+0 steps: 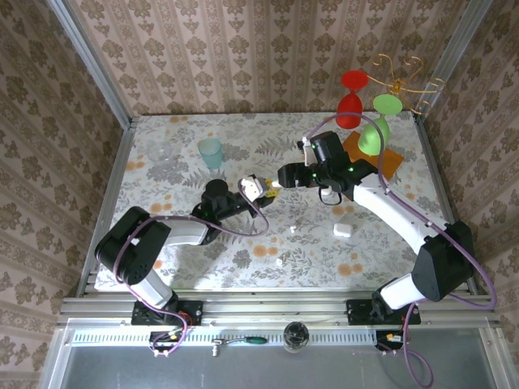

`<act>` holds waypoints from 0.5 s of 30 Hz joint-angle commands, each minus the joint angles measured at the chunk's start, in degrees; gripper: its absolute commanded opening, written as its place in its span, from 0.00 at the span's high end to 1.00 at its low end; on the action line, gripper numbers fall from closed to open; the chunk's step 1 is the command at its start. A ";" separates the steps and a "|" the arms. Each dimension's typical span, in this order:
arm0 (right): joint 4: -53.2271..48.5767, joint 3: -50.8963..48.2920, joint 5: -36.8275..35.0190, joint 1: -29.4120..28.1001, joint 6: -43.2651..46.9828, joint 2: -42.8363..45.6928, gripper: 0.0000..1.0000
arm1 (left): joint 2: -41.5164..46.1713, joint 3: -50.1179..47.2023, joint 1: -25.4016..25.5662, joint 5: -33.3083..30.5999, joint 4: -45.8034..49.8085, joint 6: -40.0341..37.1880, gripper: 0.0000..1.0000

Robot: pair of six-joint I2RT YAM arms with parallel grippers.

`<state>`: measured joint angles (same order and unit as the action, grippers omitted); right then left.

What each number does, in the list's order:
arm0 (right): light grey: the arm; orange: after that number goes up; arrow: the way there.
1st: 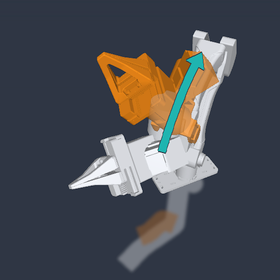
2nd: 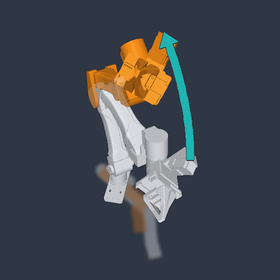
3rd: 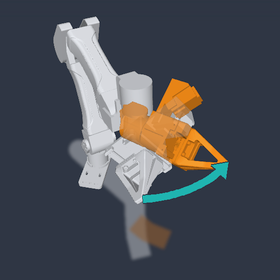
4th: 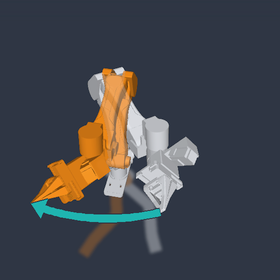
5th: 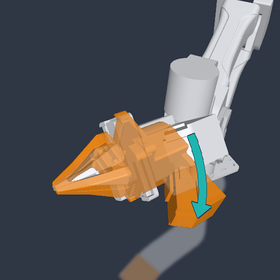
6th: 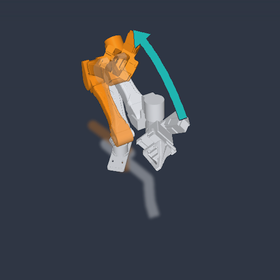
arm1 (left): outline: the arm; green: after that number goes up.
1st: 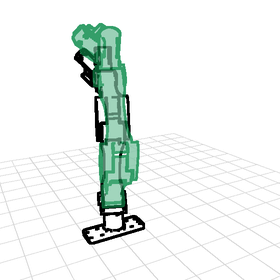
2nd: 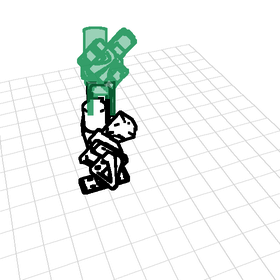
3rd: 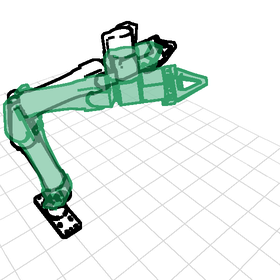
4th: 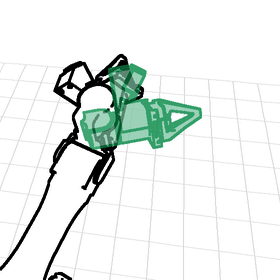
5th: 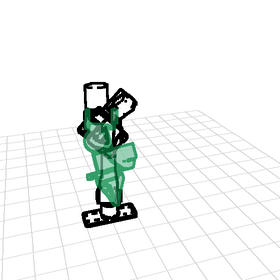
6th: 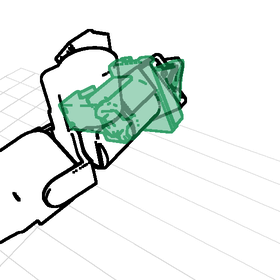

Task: Insert wireless bluetooth earbuds into charging case

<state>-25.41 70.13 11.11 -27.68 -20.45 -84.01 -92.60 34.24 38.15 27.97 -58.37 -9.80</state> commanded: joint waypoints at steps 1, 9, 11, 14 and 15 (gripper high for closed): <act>-2.02 -2.89 2.93 -0.45 2.05 3.72 0.19 | 3.56 0.76 -1.52 -4.24 2.26 7.02 1.00; 13.11 -13.13 10.20 -0.53 8.52 12.29 0.16 | 8.24 -2.75 -7.78 -8.61 11.07 23.74 1.00; 19.05 -16.72 13.50 -0.71 10.04 13.66 0.13 | 8.50 -2.79 -10.11 -8.20 14.86 29.32 1.00; 29.12 -21.50 18.61 -0.79 8.59 14.45 0.09 | 8.32 -4.00 -13.14 -6.57 15.93 33.61 1.00; 30.60 -21.91 19.69 -0.90 8.22 14.12 0.08 | 8.31 -4.42 -13.83 -6.47 16.15 34.40 1.00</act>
<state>-5.80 50.30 24.01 -28.03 -13.26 -70.30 -84.84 31.24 26.09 20.93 -45.10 16.43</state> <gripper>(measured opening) 0.911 0.200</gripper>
